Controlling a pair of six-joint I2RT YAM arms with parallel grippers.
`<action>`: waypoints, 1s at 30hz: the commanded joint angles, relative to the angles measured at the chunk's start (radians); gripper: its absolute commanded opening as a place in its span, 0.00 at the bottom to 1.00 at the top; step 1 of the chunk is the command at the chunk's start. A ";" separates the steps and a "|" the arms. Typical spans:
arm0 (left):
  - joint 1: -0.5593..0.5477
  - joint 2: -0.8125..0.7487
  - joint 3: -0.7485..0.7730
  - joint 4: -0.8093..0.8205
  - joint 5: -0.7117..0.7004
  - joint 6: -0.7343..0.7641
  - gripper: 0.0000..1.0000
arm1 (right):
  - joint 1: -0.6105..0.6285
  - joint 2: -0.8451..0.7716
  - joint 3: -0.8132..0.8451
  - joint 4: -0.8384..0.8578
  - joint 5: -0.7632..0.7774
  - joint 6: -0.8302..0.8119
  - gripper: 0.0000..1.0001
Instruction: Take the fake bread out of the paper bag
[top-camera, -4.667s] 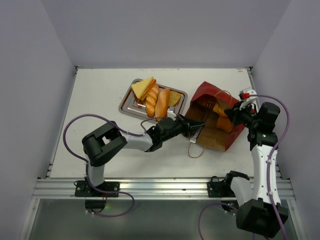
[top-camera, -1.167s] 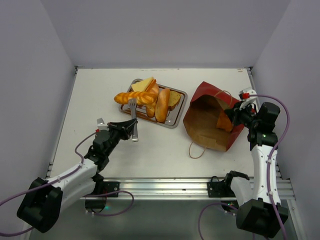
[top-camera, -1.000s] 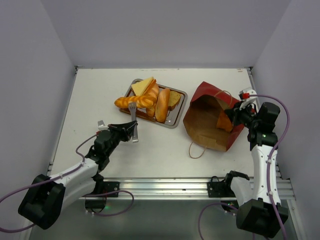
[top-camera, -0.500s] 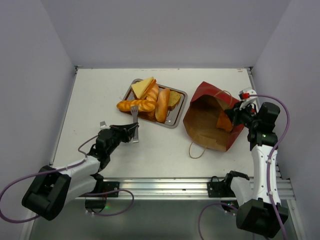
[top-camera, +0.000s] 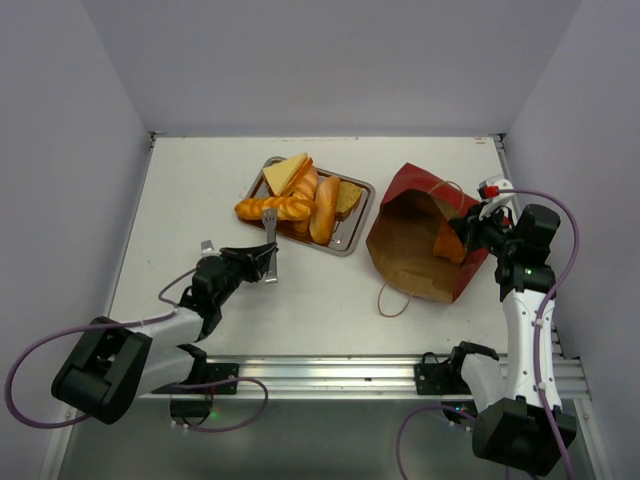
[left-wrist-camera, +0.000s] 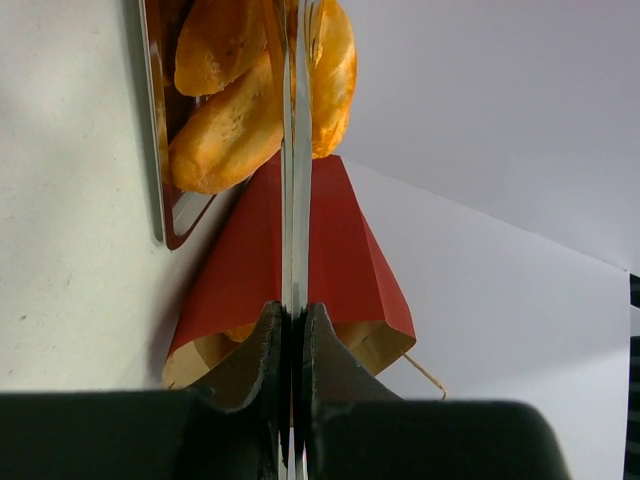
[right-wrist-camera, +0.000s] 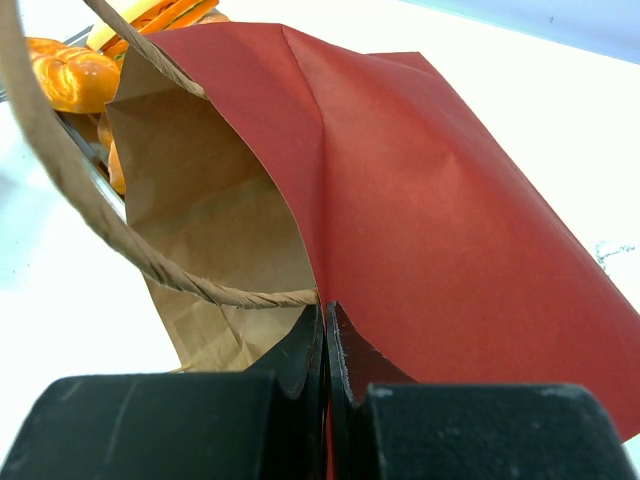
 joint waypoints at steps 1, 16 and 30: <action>0.014 0.005 0.016 0.123 0.020 0.000 0.00 | -0.002 -0.010 -0.004 0.035 -0.012 -0.009 0.01; 0.020 0.085 -0.007 0.185 0.049 0.004 0.00 | -0.002 -0.011 -0.004 0.033 -0.012 -0.011 0.01; 0.020 0.078 -0.050 0.179 0.068 0.004 0.12 | -0.001 -0.014 -0.006 0.033 -0.012 -0.011 0.02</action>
